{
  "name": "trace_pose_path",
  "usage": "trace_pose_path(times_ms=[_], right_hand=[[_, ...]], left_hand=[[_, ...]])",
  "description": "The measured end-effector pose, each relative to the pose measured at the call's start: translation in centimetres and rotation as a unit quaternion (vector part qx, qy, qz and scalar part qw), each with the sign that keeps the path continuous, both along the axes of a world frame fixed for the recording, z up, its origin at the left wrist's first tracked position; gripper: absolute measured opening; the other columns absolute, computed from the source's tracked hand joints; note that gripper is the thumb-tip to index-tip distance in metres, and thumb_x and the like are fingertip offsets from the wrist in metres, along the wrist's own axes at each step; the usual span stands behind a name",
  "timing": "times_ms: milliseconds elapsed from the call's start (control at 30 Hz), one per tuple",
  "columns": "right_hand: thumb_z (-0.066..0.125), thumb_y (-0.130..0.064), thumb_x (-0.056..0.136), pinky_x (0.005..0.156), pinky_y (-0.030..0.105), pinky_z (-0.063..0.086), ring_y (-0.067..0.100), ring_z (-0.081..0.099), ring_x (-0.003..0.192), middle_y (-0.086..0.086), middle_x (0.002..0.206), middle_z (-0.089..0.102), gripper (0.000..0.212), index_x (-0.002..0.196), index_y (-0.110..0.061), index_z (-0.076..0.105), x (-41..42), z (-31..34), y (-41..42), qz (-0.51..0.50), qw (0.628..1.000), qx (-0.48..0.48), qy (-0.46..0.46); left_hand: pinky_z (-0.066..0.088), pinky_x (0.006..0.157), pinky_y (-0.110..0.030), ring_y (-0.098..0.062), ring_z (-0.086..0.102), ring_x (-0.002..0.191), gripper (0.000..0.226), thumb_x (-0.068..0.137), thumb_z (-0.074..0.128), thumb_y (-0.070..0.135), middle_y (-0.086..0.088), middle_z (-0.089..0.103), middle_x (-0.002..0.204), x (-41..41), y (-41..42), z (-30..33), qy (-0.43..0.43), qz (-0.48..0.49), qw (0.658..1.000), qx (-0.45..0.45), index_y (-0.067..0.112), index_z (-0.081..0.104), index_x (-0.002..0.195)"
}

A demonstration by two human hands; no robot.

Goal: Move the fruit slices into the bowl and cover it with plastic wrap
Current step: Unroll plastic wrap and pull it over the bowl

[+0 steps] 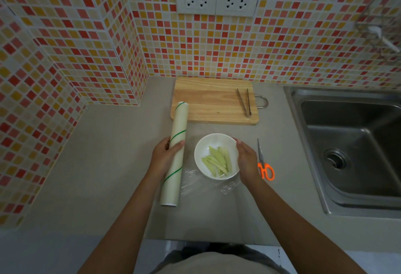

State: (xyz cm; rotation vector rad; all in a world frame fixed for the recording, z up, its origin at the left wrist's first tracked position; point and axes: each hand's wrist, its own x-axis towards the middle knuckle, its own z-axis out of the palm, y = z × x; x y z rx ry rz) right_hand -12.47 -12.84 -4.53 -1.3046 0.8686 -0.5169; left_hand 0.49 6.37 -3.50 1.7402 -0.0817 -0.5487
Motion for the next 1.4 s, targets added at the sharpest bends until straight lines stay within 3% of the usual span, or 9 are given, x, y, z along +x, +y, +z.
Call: trace_pose_path(times_ms=[100,167,300,500,833,967,1200,1400], right_hand=[[0.042,-0.015,0.1,0.093,0.038,0.049,0.022,0.062,0.099,0.02,0.112,0.068,0.033,0.112,0.002,0.067,0.0,0.0,-0.1,0.0,1.0,0.0,0.004],[0.042,-0.015,0.1,0.09,0.034,0.05,0.021,0.062,0.098,0.019,0.112,0.068,0.033,0.112,0.001,0.067,0.0,0.0,-0.2,0.001,1.0,-0.002,0.006],[0.042,-0.016,0.1,0.086,0.03,0.049,0.02,0.062,0.099,0.017,0.112,0.068,0.033,0.114,0.001,0.067,0.0,-0.1,-0.3,0.004,1.0,-0.001,0.01],[0.043,-0.016,0.099,0.094,0.038,0.049,0.023,0.063,0.101,0.018,0.113,0.068,0.033,0.113,0.001,0.067,-0.1,-0.1,-0.3,0.001,1.0,0.006,0.005],[0.043,-0.015,0.099,0.091,0.036,0.049,0.022,0.062,0.098,0.016,0.11,0.069,0.031,0.111,-0.001,0.068,0.2,-0.2,-0.2,-0.008,1.0,0.012,0.008],[0.043,-0.014,0.099,0.091,0.037,0.049,0.022,0.062,0.098,0.017,0.109,0.069,0.031,0.11,-0.001,0.068,0.1,-0.2,-0.2,-0.001,1.0,0.003,0.006],[0.042,-0.014,0.099,0.092,0.037,0.048,0.022,0.062,0.098,0.015,0.111,0.069,0.031,0.11,-0.005,0.069,0.1,-0.1,-0.2,-0.003,1.0,0.014,0.014],[0.037,-0.027,0.102,0.095,0.041,0.049,0.028,0.063,0.103,0.017,0.115,0.067,0.037,0.112,-0.009,0.067,-0.2,0.4,-0.3,0.007,0.998,0.062,0.027]], left_hand=[[0.045,0.058,-0.023,-0.008,0.059,0.064,0.01,0.083,0.068,0.034,0.011,0.065,0.07,0.0,0.3,0.2,-0.009,-0.001,1.0,0.018,0.025,0.067,0.079],[0.047,0.059,-0.022,-0.008,0.06,0.065,0.009,0.085,0.067,0.034,0.01,0.066,0.072,0.0,0.5,0.2,-0.011,-0.002,1.0,0.017,0.025,0.068,0.083],[0.054,0.076,-0.039,-0.018,0.063,0.075,0.022,0.086,0.067,0.031,-0.001,0.069,0.083,0.0,0.9,0.4,0.008,0.007,1.0,-0.001,0.017,0.071,0.103],[0.052,0.085,-0.052,-0.027,0.062,0.08,0.015,0.092,0.059,0.029,-0.014,0.069,0.091,-0.2,1.2,0.3,0.015,0.001,1.0,-0.018,0.018,0.069,0.097],[0.05,0.087,-0.054,-0.027,0.06,0.082,0.016,0.095,0.055,0.028,-0.025,0.068,0.1,-0.5,1.4,0.7,0.02,0.002,0.999,-0.03,0.02,0.068,0.093],[0.05,0.084,-0.049,-0.028,0.061,0.082,0.017,0.094,0.055,0.03,-0.029,0.068,0.104,-0.4,1.5,0.7,0.023,0.002,0.999,-0.028,0.021,0.069,0.091],[0.047,0.096,-0.061,-0.041,0.064,0.098,0.021,0.091,0.054,0.035,-0.03,0.067,0.105,-0.3,1.6,0.8,0.04,0.007,0.999,-0.018,0.019,0.068,0.091],[0.05,0.084,-0.053,-0.03,0.06,0.082,0.021,0.093,0.053,0.033,-0.031,0.067,0.101,-0.7,1.3,0.9,0.034,0.0,0.999,-0.027,0.017,0.067,0.089]])
